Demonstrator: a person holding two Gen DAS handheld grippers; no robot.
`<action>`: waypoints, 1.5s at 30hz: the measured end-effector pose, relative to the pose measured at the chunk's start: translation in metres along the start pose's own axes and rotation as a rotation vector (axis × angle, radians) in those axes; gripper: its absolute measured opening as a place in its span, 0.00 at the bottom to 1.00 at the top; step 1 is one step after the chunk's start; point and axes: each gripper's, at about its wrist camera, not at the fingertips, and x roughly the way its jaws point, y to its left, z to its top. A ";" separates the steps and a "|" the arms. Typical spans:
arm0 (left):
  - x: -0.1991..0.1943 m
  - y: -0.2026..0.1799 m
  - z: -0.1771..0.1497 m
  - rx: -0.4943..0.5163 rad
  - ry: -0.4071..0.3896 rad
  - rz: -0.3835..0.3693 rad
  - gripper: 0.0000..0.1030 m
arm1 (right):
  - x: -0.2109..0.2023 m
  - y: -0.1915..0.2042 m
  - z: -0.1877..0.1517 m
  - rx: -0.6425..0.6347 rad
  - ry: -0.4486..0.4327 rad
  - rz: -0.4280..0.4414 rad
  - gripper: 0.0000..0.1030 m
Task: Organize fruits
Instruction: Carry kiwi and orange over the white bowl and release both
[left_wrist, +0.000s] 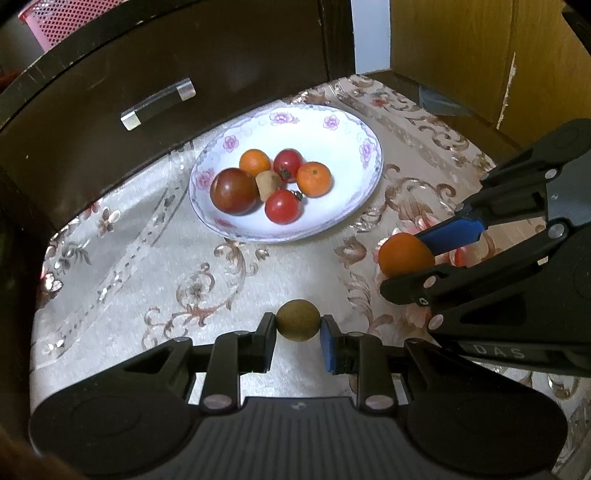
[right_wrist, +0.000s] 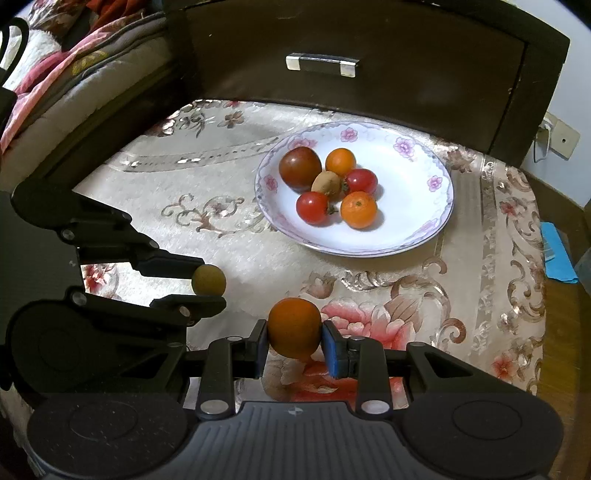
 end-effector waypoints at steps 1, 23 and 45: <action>0.000 0.000 0.002 0.000 -0.003 0.002 0.33 | 0.000 0.000 0.000 0.002 -0.003 -0.002 0.24; 0.008 0.005 0.037 -0.026 -0.069 0.036 0.33 | -0.004 -0.027 0.022 0.069 -0.071 -0.039 0.25; 0.034 0.026 0.060 -0.075 -0.082 0.078 0.32 | 0.017 -0.046 0.056 0.090 -0.114 -0.055 0.26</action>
